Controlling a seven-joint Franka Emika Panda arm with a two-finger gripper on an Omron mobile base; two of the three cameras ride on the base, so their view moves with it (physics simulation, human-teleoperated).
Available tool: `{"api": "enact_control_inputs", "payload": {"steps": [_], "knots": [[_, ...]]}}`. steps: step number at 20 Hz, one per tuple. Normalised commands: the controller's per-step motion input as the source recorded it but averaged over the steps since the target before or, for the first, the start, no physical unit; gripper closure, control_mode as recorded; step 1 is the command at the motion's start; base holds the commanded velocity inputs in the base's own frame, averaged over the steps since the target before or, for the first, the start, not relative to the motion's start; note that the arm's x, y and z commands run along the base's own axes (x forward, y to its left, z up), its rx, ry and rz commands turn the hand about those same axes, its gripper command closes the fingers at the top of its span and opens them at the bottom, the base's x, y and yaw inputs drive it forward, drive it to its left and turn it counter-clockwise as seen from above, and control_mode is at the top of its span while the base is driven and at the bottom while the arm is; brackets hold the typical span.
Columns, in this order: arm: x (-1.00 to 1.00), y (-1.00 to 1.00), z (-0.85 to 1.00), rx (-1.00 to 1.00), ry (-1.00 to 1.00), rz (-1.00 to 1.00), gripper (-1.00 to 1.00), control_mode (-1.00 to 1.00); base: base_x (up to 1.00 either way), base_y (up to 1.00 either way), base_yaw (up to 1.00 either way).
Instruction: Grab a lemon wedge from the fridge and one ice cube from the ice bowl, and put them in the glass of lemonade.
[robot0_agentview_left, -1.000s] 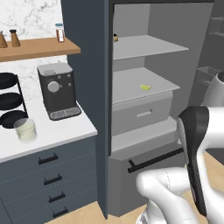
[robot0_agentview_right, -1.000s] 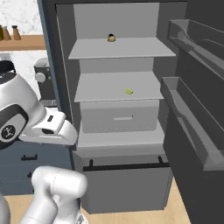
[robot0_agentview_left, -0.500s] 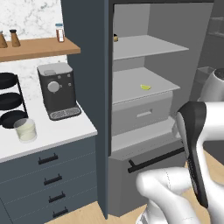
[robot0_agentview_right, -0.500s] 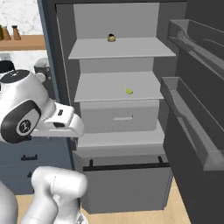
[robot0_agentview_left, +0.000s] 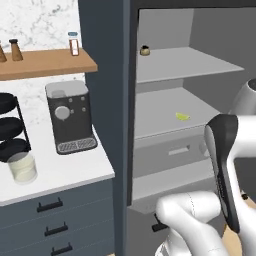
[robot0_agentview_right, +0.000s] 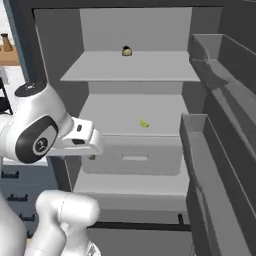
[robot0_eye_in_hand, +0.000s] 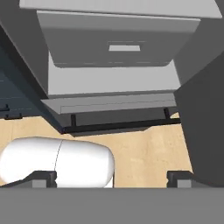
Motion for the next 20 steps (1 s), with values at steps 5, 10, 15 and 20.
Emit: {"api": "enact_control_inputs", "payload": {"steps": [5,10,15,20], "knots": [[0.00,0.00,0.00,0.00,0.00,0.00,-1.00,1.00,-0.01,-0.54,0.17],[0.17,-0.11,0.00,0.00,-0.01,0.05,-1.00,-1.00,0.00,-0.11,0.02],[0.67,0.02,0.01,0.00,0.00,-0.01,-1.00,-1.00,0.00,0.00,0.00],[0.81,-0.17,0.15,0.18,0.00,-0.13,-1.00,-1.00,0.00,0.00,0.00]]}}
